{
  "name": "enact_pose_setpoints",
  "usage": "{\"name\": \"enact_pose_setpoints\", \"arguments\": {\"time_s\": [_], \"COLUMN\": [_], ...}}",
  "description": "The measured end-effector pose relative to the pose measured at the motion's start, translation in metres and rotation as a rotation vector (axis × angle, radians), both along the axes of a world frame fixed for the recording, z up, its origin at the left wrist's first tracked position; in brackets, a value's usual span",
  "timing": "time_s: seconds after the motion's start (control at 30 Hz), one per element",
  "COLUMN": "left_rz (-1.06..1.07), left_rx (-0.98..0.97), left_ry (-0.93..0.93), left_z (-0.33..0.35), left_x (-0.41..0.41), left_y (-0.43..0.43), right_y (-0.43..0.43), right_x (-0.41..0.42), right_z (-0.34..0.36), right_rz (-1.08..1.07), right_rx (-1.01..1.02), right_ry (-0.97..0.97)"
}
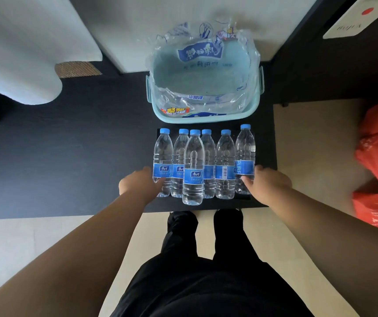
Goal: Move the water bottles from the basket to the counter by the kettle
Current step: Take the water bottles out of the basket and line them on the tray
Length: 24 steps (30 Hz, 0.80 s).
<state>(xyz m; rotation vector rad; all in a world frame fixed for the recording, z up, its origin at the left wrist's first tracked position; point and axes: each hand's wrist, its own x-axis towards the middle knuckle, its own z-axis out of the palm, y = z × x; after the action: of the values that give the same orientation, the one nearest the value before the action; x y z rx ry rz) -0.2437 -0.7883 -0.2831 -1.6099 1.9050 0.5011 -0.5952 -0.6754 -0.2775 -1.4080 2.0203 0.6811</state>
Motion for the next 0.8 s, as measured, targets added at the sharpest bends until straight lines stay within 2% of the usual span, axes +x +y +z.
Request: {"name": "enact_pose_setpoints", "arguments": {"time_s": [0.17,0.3,0.43,0.57,0.67,0.8], "left_rz": [-0.010,-0.015,0.042,0.294,0.442,0.653], "left_rx": [0.000,0.021,0.055,0.063,0.056,0.046], "left_ry": [-0.025,-0.030,-0.047,0.065,0.158,0.231], "left_z": [-0.009,-0.017,-0.024,-0.036,-0.043,-0.045], "left_x": [0.003,0.000,-0.013,-0.022,-0.028,-0.037], "left_y": [-0.002,-0.006,-0.009,-0.010,-0.010,-0.003], "right_y": [0.005,0.001,-0.006,-0.007,-0.005,-0.010], "right_x": [-0.010,-0.016,-0.009,-0.003,0.004,0.022], "right_z": [-0.009,-0.022,-0.030,-0.040,-0.049,-0.052], "right_rz": [0.096,0.037,-0.026,-0.211,-0.442,-0.740], "right_rx": [-0.067,-0.057,-0.067,-0.093,-0.166,-0.255], "right_ry": [0.016,-0.058,-0.025,-0.082,-0.199,-0.260]}}
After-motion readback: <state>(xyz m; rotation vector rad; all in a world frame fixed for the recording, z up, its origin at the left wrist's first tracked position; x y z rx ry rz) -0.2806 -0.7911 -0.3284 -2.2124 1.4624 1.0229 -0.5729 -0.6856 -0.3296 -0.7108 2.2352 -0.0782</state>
